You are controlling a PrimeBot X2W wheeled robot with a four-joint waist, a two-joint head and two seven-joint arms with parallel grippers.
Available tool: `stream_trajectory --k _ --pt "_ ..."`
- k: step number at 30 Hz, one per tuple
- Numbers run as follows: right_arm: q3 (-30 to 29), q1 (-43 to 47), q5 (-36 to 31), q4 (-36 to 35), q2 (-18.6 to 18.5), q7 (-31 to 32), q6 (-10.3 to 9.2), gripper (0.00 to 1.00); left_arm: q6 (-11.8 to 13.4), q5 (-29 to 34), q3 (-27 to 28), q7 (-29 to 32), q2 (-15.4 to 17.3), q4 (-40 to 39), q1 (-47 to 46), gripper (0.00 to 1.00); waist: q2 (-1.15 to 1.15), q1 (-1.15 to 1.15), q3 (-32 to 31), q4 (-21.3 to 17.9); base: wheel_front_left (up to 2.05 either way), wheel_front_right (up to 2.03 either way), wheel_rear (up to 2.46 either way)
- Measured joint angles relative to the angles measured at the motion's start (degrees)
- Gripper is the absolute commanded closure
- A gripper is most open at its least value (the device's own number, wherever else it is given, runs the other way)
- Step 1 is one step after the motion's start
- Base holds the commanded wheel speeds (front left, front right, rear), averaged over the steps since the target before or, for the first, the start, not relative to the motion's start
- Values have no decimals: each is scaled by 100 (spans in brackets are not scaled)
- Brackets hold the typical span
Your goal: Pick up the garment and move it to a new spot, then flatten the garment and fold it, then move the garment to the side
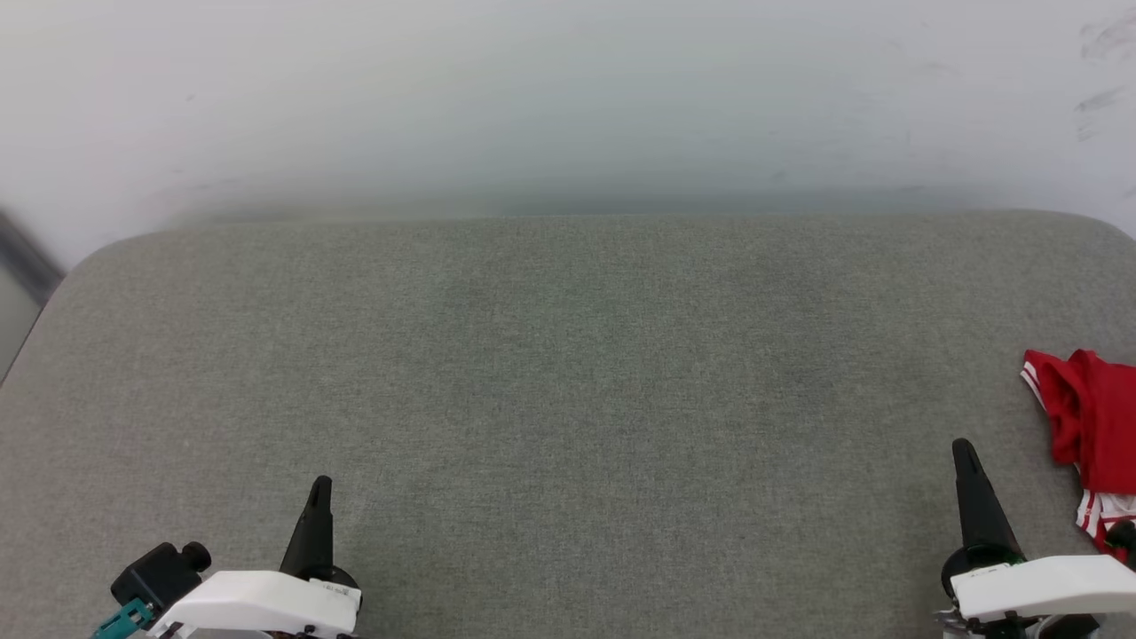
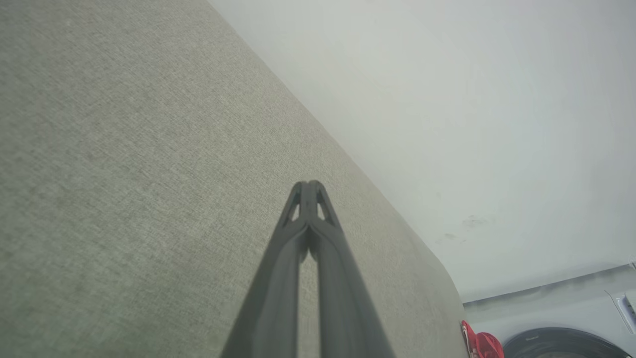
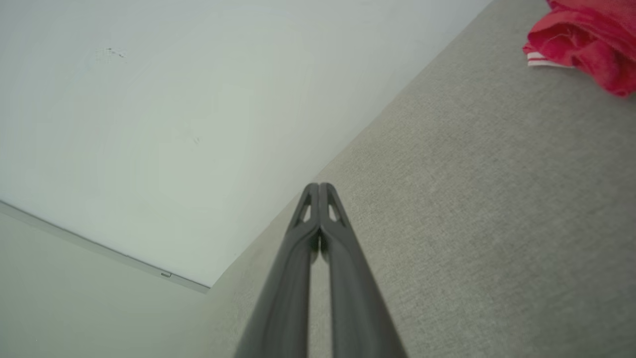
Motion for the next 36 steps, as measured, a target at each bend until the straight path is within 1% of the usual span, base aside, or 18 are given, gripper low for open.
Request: stream_trajectory --k 21,36 --pt "-12 -233 1344 204 -12 347 -1 100 -107 -1365 142 344 1 116 -215 100 0 0 -11 -37 0 0 0" --pt "-34 -372 2161 332 -13 548 -1 100 -185 -2184 213 548 2 190 -346 100 0 0 -18 -63 0 0 0"
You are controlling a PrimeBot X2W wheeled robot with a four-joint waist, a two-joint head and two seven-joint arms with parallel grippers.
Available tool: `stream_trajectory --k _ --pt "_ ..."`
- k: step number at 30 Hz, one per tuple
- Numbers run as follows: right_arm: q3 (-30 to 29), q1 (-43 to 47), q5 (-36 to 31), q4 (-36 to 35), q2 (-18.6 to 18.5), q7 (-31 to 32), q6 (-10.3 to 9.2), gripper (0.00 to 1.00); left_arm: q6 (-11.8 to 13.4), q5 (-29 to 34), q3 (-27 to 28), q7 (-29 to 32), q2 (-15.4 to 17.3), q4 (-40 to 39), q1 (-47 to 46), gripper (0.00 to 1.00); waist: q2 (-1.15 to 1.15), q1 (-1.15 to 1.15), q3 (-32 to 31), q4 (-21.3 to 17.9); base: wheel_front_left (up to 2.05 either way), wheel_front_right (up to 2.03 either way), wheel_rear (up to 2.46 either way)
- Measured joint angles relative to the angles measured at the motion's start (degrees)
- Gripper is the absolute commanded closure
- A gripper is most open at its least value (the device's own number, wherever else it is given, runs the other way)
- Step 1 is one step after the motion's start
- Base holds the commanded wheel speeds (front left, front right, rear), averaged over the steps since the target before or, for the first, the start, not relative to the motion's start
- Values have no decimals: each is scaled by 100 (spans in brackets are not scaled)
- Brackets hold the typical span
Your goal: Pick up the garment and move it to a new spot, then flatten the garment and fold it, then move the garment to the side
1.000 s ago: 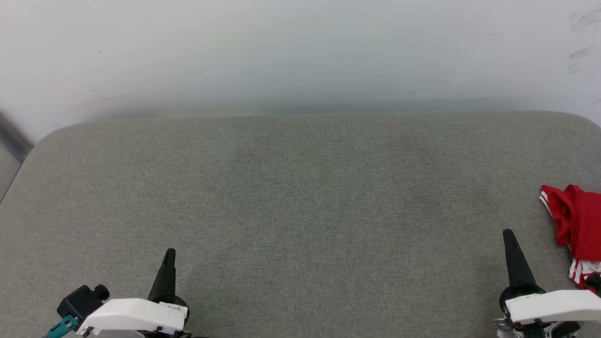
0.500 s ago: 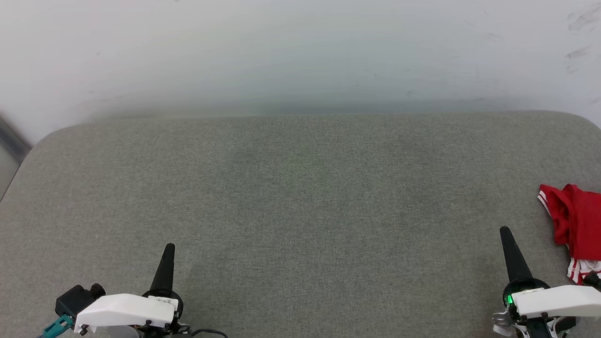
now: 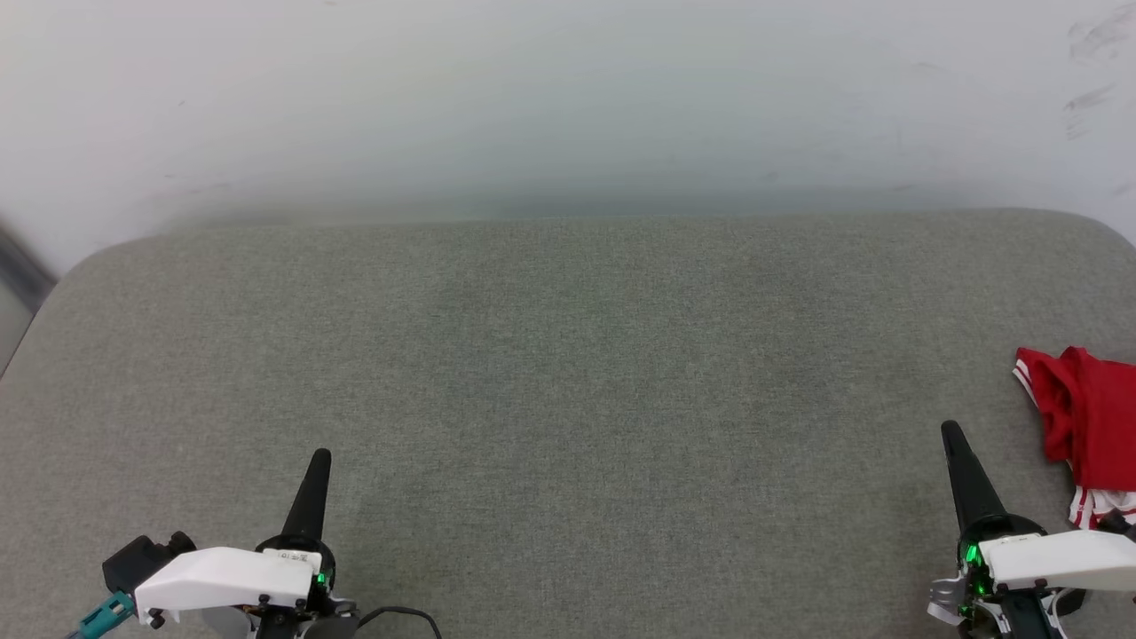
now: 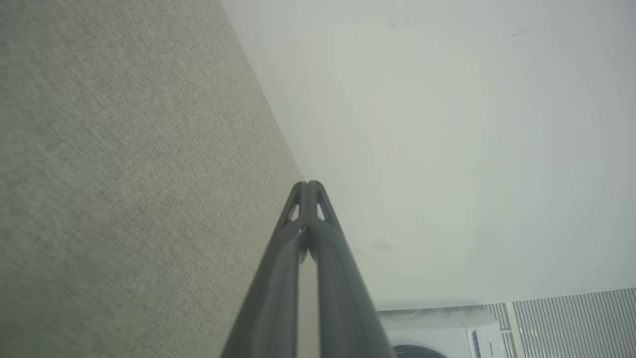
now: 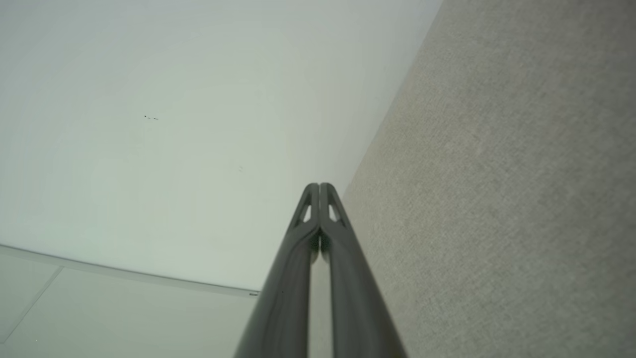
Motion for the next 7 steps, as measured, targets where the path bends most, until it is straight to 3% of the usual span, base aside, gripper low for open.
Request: stream_trajectory --k 7 --pt "-13 -78 344 47 1 99 0 100 -30 -350 40 97 -1 29 -80 100 0 0 -4 -12 0 0 0"
